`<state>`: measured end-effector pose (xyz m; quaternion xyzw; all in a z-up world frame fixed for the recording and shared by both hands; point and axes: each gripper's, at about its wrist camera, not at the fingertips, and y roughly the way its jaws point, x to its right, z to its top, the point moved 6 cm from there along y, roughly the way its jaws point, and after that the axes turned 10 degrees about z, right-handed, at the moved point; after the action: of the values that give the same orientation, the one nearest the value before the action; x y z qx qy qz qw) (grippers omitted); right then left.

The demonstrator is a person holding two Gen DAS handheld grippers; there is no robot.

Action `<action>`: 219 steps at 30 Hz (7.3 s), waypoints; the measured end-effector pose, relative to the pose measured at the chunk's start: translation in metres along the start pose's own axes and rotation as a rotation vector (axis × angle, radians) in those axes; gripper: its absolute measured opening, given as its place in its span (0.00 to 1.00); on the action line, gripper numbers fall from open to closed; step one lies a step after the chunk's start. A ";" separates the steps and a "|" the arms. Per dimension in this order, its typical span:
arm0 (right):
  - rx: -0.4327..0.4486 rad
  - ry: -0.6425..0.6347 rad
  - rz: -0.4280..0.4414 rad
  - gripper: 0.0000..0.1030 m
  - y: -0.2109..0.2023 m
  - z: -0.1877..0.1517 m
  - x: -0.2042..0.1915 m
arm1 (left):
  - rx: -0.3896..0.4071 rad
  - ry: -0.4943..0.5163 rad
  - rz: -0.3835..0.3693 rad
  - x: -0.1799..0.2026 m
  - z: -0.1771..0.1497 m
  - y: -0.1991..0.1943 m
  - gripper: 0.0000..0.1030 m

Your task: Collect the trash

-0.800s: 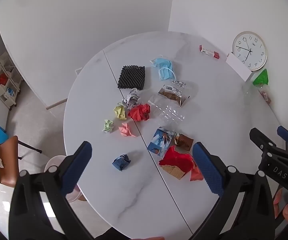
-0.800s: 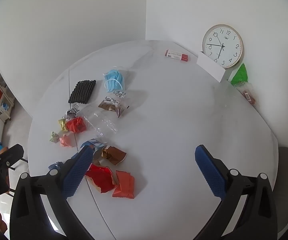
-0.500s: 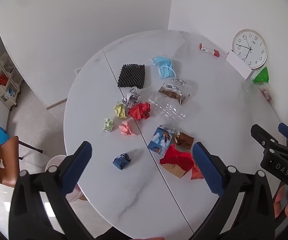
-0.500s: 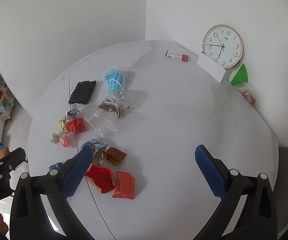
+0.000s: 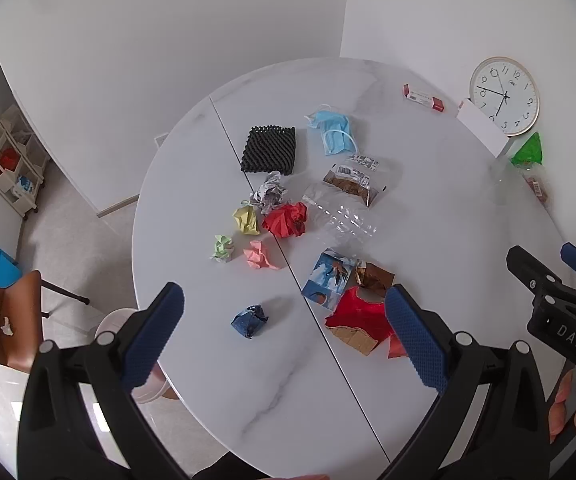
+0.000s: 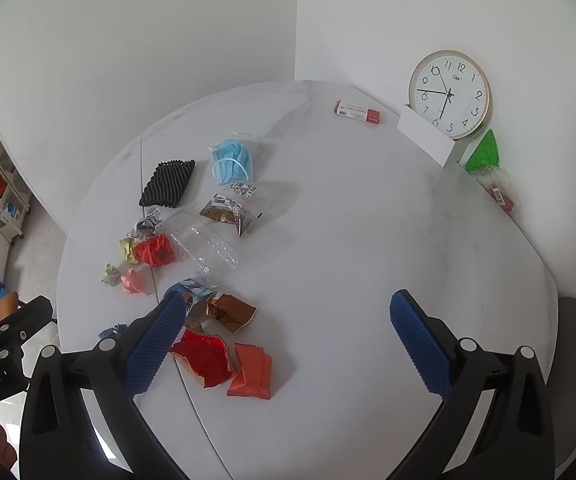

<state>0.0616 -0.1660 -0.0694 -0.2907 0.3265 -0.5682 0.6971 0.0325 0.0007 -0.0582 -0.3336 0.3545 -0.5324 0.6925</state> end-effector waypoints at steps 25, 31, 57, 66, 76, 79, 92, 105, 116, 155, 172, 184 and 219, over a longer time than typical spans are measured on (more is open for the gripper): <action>0.003 -0.007 0.016 0.98 0.001 0.004 -0.005 | -0.006 0.009 0.005 0.000 -0.001 0.001 0.94; 0.003 -0.008 0.017 0.98 0.001 0.005 -0.005 | -0.009 0.011 0.004 0.002 -0.002 0.002 0.94; 0.001 -0.002 0.032 0.98 0.004 0.005 -0.008 | -0.015 0.012 0.006 0.001 -0.003 0.004 0.94; 0.001 -0.002 0.033 0.98 0.004 0.005 -0.008 | -0.017 0.013 0.009 0.000 -0.004 0.006 0.94; 0.001 -0.005 0.046 0.98 0.006 0.002 -0.008 | -0.021 0.034 0.017 -0.003 -0.008 0.012 0.94; -0.004 -0.040 0.080 0.98 0.012 -0.005 -0.010 | -0.014 0.054 0.023 -0.009 -0.014 0.019 0.94; -0.250 -0.433 0.320 0.98 0.100 -0.091 -0.037 | -0.094 0.088 0.035 -0.032 -0.064 0.065 0.94; -0.406 -0.552 0.403 0.67 0.163 -0.134 -0.014 | -0.193 0.048 0.045 -0.012 -0.082 0.111 0.94; -0.418 -0.322 0.417 0.35 0.157 -0.140 0.018 | -0.306 -0.051 0.087 -0.020 -0.080 0.178 0.78; -0.348 -0.452 0.739 0.37 0.091 -0.087 -0.332 | -0.402 -0.290 0.189 -0.345 -0.182 0.286 0.42; -0.534 -0.670 0.762 0.37 0.186 -0.157 -0.464 | -0.327 -0.521 0.279 -0.441 -0.213 0.210 0.85; -0.581 -0.691 0.698 0.89 0.214 -0.202 -0.505 | -0.298 -0.551 0.369 -0.465 -0.229 0.146 0.86; -0.172 -0.068 0.254 0.98 0.057 -0.073 -0.109 | -0.062 -0.035 -0.003 -0.132 -0.047 0.143 0.93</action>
<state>0.0236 -0.0511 -0.1449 -0.3248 0.3844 -0.4352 0.7466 0.0402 0.1553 -0.1851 -0.3646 0.3583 -0.5163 0.6871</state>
